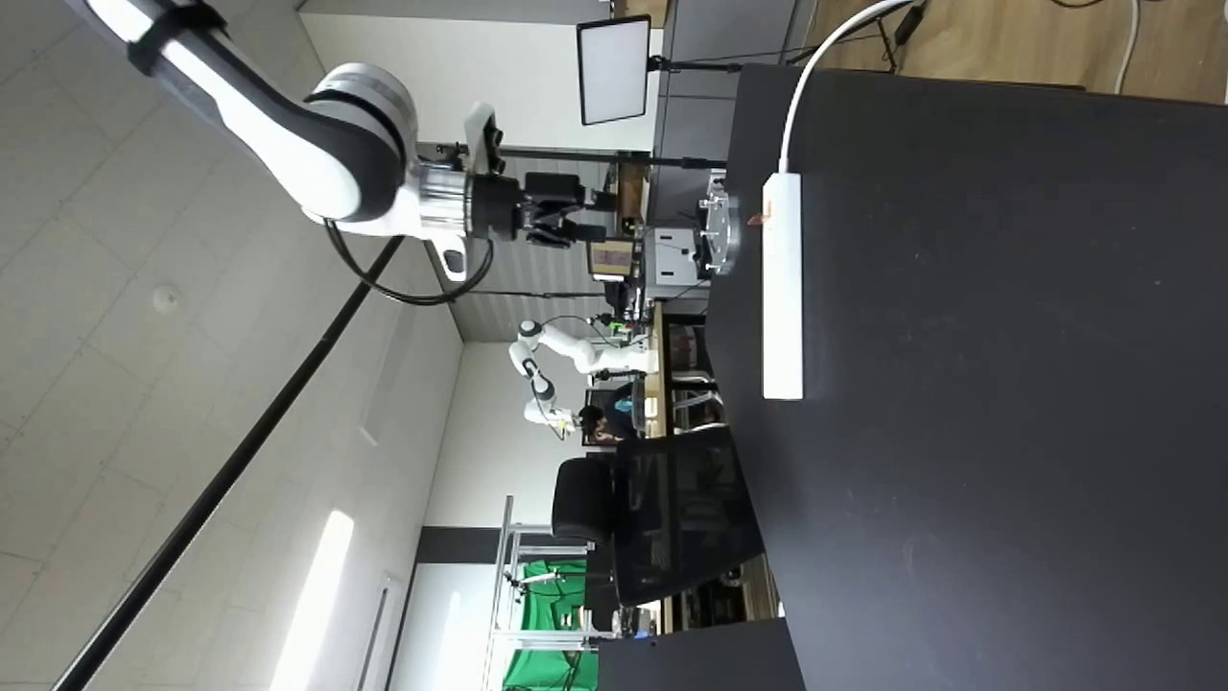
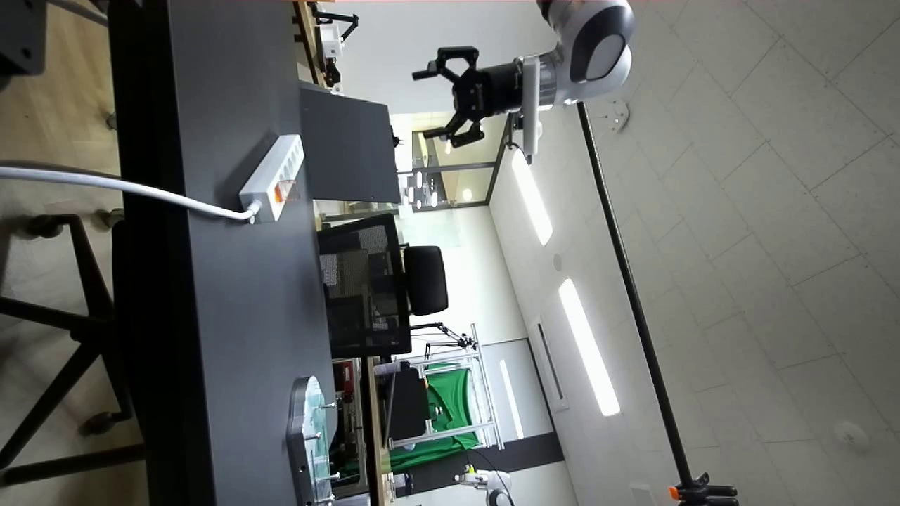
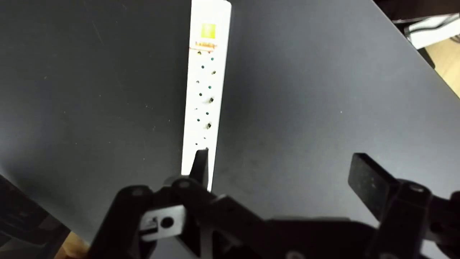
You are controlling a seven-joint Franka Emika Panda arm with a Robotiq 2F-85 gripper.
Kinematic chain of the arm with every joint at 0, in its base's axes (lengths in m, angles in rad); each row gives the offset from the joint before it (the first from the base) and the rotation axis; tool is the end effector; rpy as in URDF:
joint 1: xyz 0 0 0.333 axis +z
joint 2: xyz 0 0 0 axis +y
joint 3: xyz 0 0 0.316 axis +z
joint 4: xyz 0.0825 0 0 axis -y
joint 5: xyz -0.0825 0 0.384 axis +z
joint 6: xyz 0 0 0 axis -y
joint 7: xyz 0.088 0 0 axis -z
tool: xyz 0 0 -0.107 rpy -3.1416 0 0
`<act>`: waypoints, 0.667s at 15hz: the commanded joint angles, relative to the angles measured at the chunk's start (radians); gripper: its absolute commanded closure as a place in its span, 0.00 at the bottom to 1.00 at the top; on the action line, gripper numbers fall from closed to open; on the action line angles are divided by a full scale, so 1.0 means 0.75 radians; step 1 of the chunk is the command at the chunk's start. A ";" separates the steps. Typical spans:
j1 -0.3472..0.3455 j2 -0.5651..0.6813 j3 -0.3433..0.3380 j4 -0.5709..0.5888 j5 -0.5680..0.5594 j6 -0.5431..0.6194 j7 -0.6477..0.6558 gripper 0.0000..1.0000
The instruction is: Press the switch on the adapter
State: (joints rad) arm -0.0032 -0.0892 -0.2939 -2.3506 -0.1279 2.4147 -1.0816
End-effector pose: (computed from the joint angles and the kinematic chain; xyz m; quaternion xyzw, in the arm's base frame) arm 0.4835 -0.1494 0.3798 0.9032 0.4213 0.0370 0.0733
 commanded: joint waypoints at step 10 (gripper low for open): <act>-0.194 0.289 0.105 0.101 -0.310 0.161 -0.028 0.00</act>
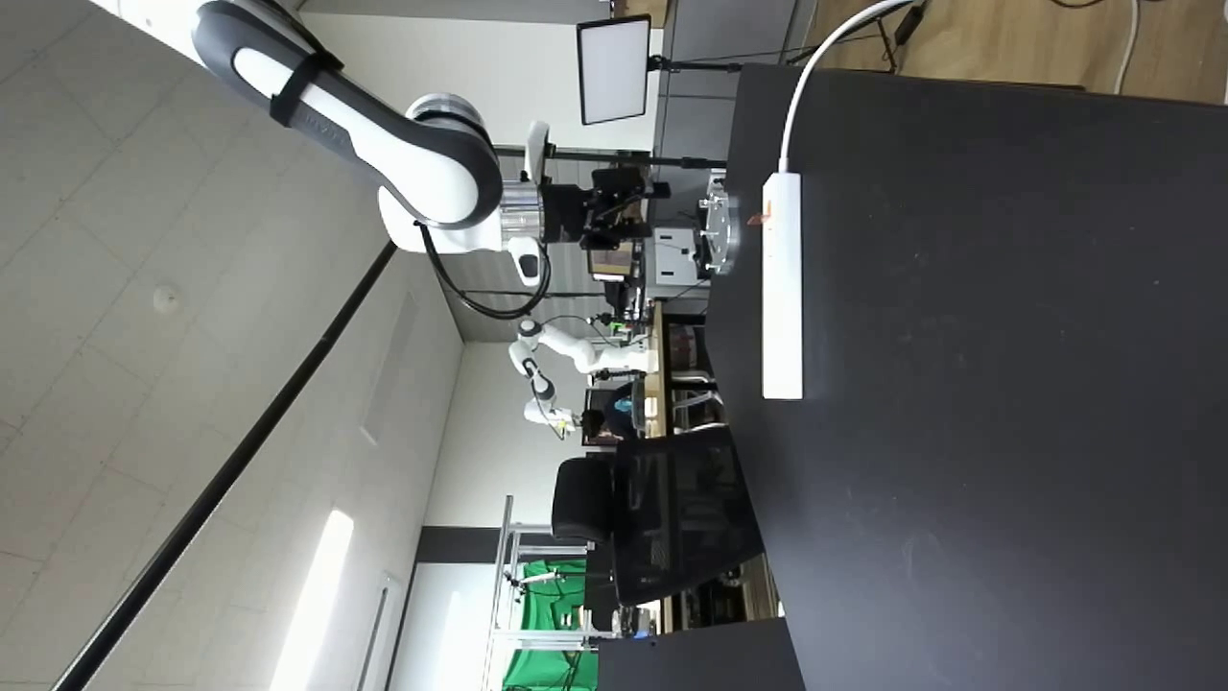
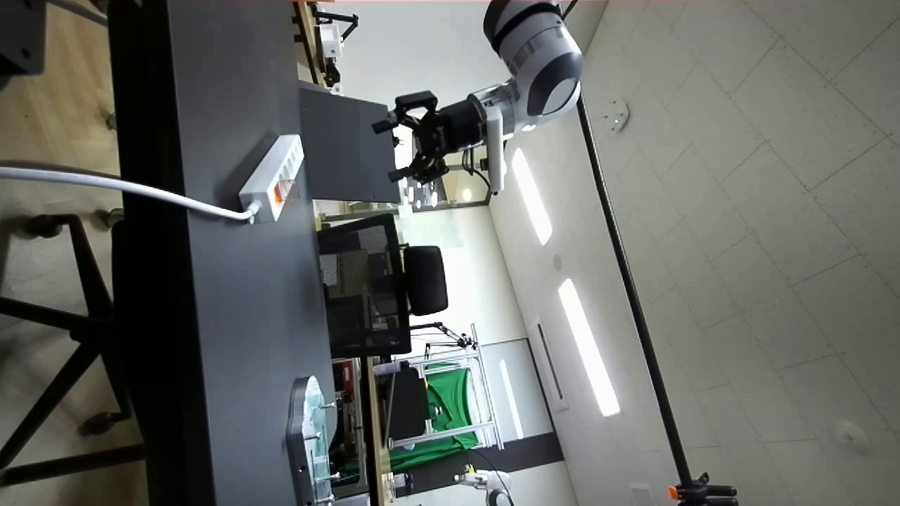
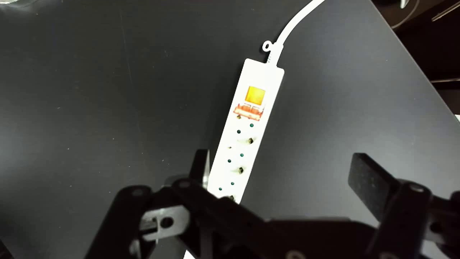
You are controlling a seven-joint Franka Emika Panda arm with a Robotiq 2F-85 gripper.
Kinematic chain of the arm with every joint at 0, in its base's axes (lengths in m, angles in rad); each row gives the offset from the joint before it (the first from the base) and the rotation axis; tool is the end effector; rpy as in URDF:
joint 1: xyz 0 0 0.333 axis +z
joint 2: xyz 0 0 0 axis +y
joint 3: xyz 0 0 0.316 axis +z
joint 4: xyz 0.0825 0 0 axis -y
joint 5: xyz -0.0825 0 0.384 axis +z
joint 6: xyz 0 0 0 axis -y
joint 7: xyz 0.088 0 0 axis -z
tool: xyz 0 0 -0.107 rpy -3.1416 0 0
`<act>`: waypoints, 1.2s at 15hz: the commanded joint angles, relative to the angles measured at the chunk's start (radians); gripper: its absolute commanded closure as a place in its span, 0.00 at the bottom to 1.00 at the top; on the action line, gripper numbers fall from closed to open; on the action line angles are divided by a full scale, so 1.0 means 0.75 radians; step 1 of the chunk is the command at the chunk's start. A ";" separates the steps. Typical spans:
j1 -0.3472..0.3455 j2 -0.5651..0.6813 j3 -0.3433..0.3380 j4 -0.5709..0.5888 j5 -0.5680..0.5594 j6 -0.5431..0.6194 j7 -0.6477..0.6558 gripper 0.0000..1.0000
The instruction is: Press the switch on the adapter
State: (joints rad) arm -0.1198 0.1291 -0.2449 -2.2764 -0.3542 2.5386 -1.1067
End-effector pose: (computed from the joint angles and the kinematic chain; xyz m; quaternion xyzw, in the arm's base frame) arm 0.5084 -0.1892 0.3136 0.8627 0.4857 -0.0354 0.1364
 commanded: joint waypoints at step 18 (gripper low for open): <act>-0.111 0.344 -0.048 0.002 -0.172 0.353 0.435 0.75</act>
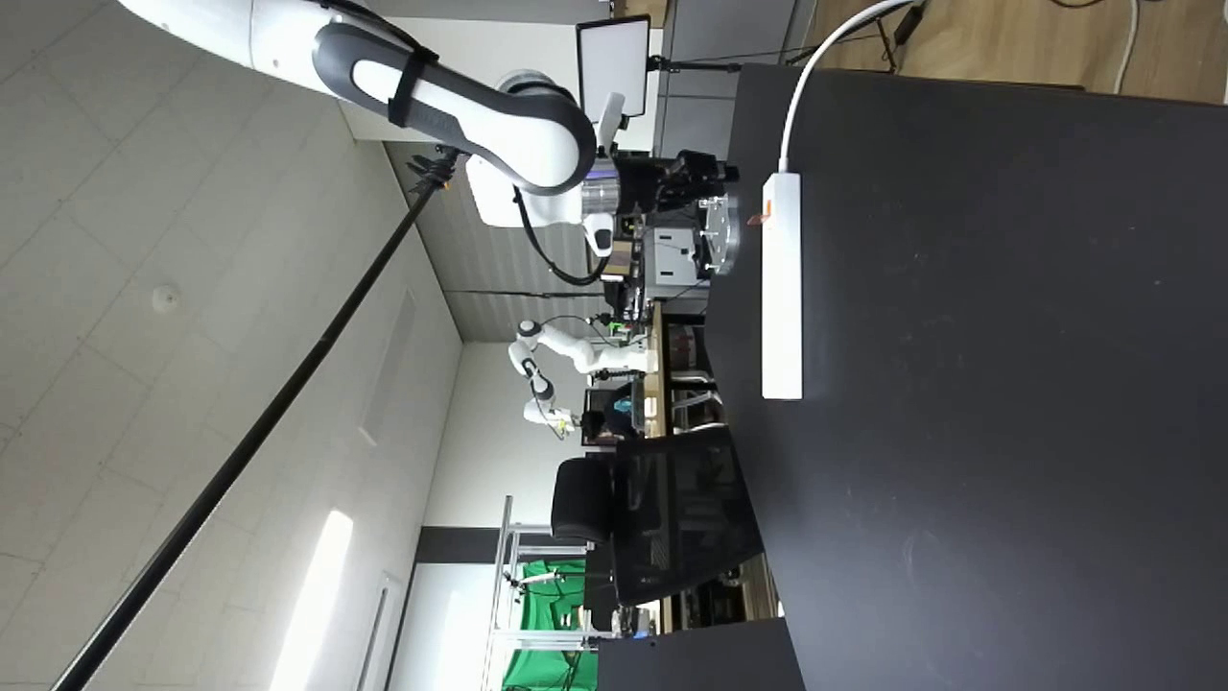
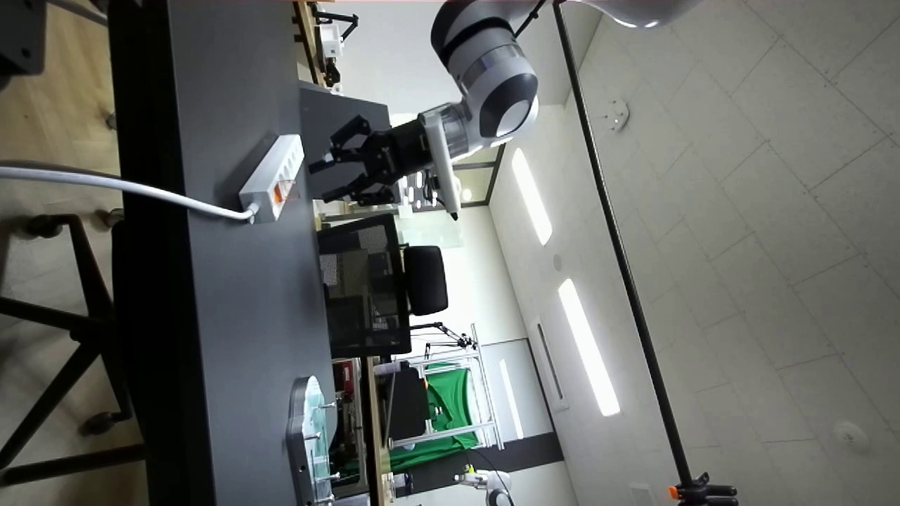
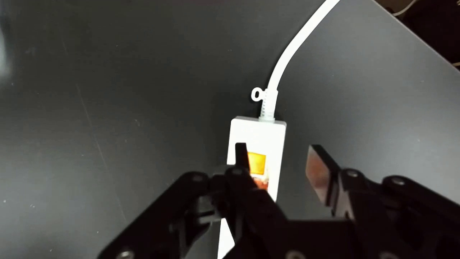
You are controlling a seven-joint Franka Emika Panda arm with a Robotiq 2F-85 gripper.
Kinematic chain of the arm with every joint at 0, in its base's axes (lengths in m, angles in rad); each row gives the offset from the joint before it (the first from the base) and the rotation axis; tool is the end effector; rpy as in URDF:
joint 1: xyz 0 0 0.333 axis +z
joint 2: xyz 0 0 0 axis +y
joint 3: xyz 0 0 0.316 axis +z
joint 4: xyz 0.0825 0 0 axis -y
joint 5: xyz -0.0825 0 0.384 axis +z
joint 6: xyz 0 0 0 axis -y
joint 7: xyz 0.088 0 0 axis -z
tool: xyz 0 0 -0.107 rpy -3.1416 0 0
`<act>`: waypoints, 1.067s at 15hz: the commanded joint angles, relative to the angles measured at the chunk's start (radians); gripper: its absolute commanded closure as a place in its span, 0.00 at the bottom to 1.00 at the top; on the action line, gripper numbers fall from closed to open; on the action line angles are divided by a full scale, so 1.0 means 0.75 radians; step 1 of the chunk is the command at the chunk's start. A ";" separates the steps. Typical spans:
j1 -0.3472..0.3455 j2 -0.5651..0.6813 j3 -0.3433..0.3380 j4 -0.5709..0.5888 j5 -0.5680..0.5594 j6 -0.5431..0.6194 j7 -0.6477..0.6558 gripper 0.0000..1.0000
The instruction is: Press the switch on the adapter
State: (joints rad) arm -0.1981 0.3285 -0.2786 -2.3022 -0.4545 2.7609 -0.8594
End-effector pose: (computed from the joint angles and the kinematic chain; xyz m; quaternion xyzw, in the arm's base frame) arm 0.4857 -0.2328 0.2193 0.9070 0.3921 -0.0394 0.1485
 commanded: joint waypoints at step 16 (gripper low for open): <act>-0.074 0.195 0.056 0.102 0.060 0.198 0.140 1.00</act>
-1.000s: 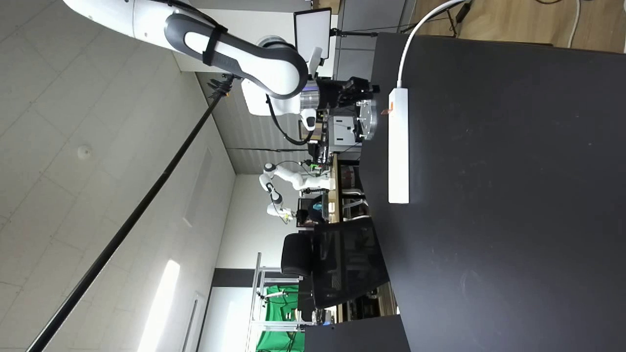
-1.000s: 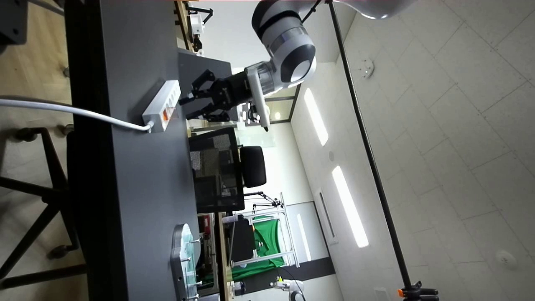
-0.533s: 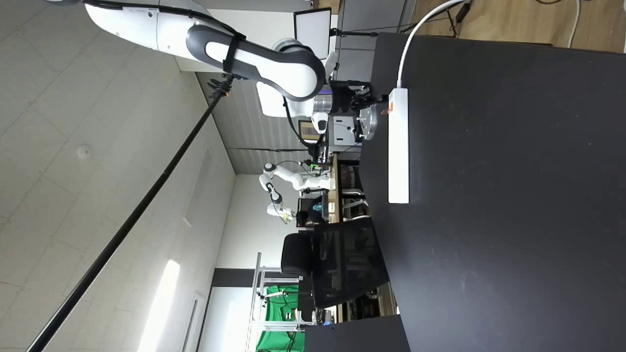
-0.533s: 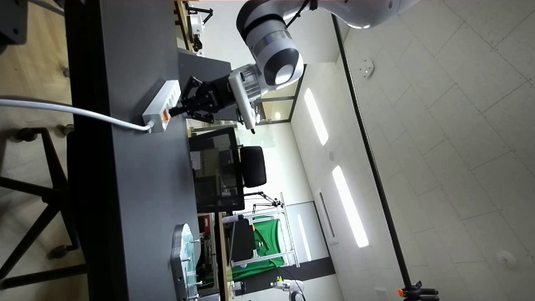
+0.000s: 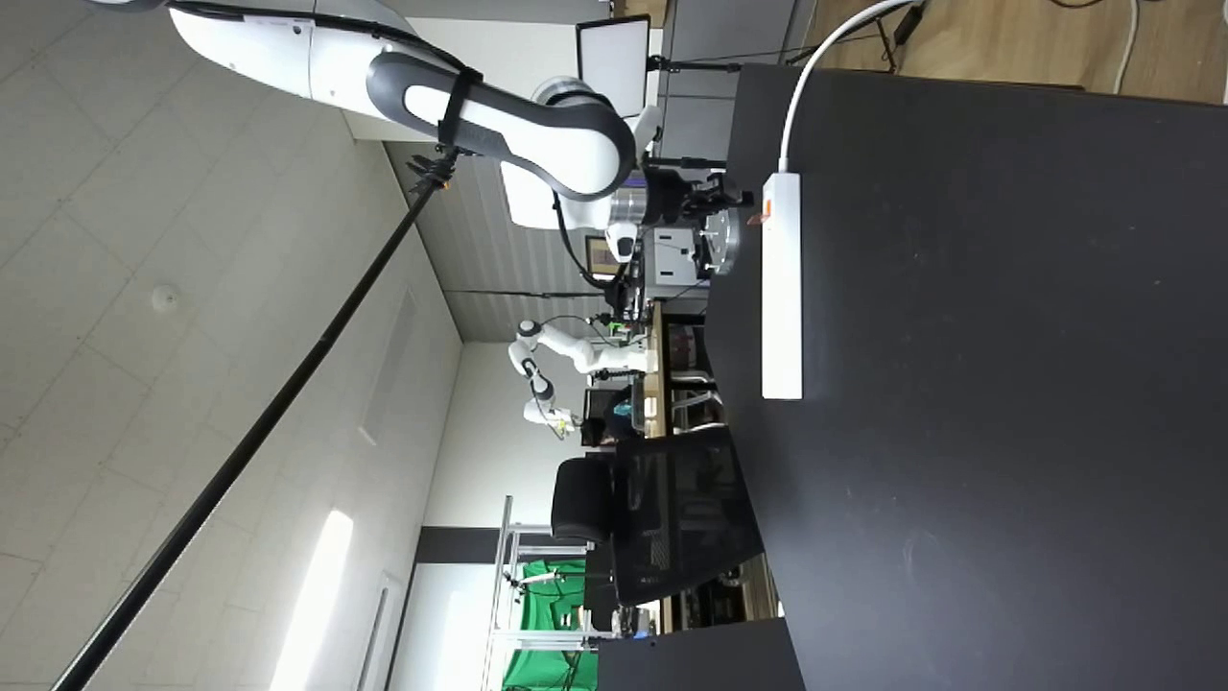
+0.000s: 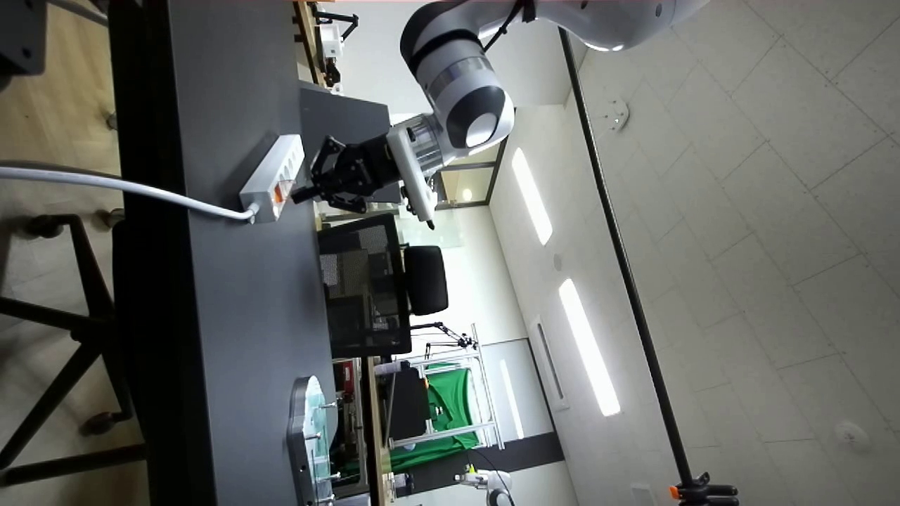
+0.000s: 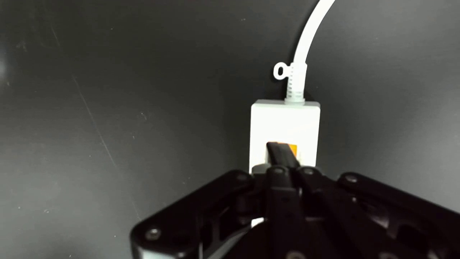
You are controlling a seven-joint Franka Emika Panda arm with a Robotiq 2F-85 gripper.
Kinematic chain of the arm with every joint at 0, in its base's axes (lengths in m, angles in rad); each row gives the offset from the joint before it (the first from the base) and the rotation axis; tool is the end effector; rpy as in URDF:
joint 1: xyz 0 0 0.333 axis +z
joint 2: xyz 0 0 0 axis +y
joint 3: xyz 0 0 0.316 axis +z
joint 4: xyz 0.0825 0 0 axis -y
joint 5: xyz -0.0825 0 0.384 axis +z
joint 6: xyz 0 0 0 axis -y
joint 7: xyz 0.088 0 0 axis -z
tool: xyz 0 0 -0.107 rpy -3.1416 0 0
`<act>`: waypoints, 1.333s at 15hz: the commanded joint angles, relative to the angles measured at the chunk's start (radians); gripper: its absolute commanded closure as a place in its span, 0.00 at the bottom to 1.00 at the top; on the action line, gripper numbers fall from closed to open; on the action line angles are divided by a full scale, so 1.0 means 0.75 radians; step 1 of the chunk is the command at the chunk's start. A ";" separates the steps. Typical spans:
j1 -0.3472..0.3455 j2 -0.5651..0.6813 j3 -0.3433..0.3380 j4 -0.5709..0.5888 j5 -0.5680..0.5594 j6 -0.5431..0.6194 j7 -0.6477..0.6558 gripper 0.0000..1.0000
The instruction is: Press the switch on the adapter
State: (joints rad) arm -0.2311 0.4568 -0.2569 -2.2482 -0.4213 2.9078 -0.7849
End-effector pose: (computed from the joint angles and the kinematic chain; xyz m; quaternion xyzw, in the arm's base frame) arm 0.5007 -0.2406 0.1832 0.9217 0.3551 0.0037 0.1561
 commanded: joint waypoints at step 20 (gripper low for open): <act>-0.299 0.211 0.288 0.177 0.216 -0.140 -0.154 1.00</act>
State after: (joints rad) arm -0.3572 0.5203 -0.1508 -2.2042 -0.3372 2.9320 -0.8218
